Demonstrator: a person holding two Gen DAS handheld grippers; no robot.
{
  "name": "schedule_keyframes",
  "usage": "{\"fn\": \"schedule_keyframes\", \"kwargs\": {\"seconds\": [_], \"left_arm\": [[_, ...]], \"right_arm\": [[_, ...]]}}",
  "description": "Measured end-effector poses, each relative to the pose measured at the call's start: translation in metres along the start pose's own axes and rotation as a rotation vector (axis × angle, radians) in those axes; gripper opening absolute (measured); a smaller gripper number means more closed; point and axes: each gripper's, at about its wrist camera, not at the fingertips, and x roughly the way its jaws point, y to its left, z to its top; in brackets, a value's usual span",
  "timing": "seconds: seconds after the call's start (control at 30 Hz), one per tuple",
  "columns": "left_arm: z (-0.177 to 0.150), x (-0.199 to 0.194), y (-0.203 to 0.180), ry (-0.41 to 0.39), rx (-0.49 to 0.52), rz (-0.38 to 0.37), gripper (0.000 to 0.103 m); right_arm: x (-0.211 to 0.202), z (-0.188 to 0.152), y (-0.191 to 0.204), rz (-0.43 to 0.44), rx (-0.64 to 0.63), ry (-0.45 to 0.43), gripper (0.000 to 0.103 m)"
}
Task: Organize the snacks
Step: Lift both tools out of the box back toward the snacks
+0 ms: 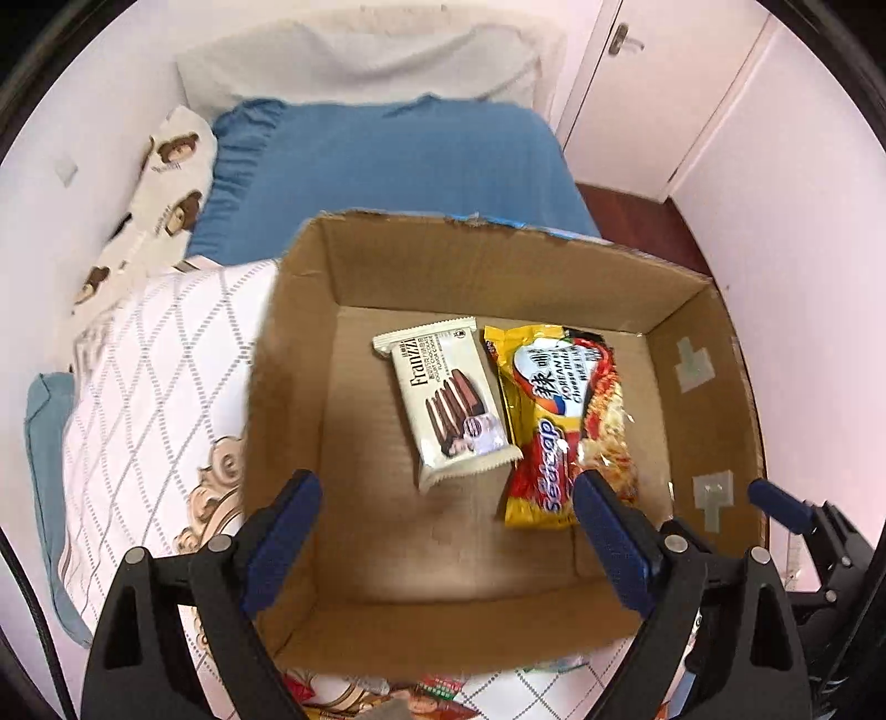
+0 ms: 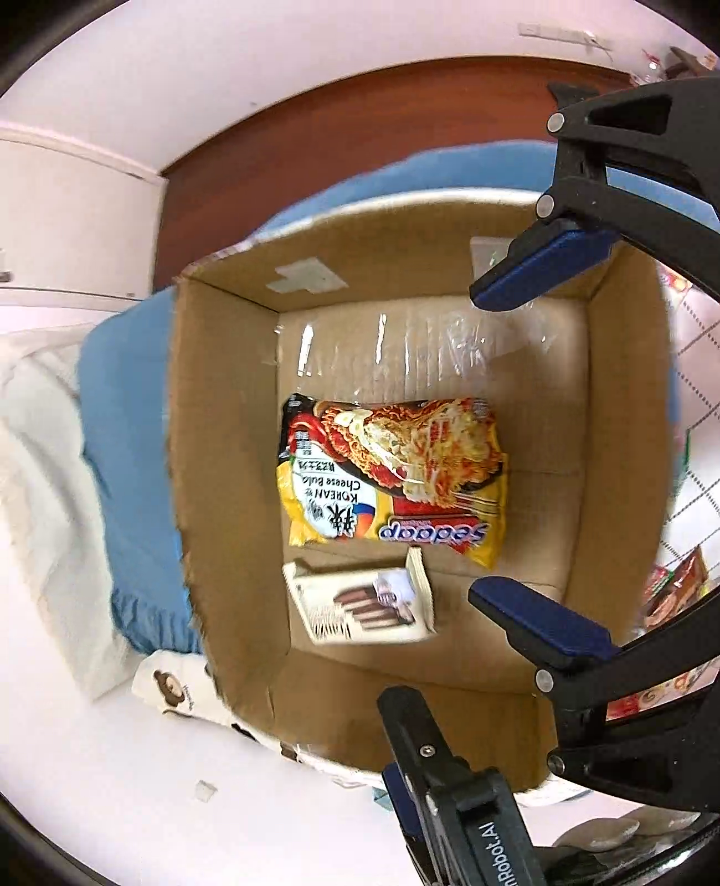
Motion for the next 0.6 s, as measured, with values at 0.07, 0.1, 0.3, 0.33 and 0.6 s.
{"fn": "schedule_keyframes", "kwargs": {"seconds": [0.07,0.1,0.3,0.33,0.6], "left_arm": [[-0.01,-0.019,0.0,-0.039,0.009,0.005,0.093],[-0.015,-0.028,-0.001,-0.057,0.011,0.008,0.093],[-0.044,-0.082,-0.01,-0.167,0.044,0.024,0.093],[-0.049,-0.089,-0.012,-0.183,0.049,0.021,0.093],[-0.08,-0.133,-0.015,-0.257,0.05,0.013,0.093]], "right_arm": [[-0.022,0.001,0.006,-0.003,-0.015,-0.034,0.099],[-0.034,-0.003,0.008,-0.002,-0.023,-0.058,0.099],[-0.093,-0.03,0.016,0.03,-0.031,-0.154,0.099],[-0.099,-0.033,0.017,0.031,-0.032,-0.165,0.099],[-0.157,-0.07,0.02,0.046,-0.024,-0.263,0.099]]}}
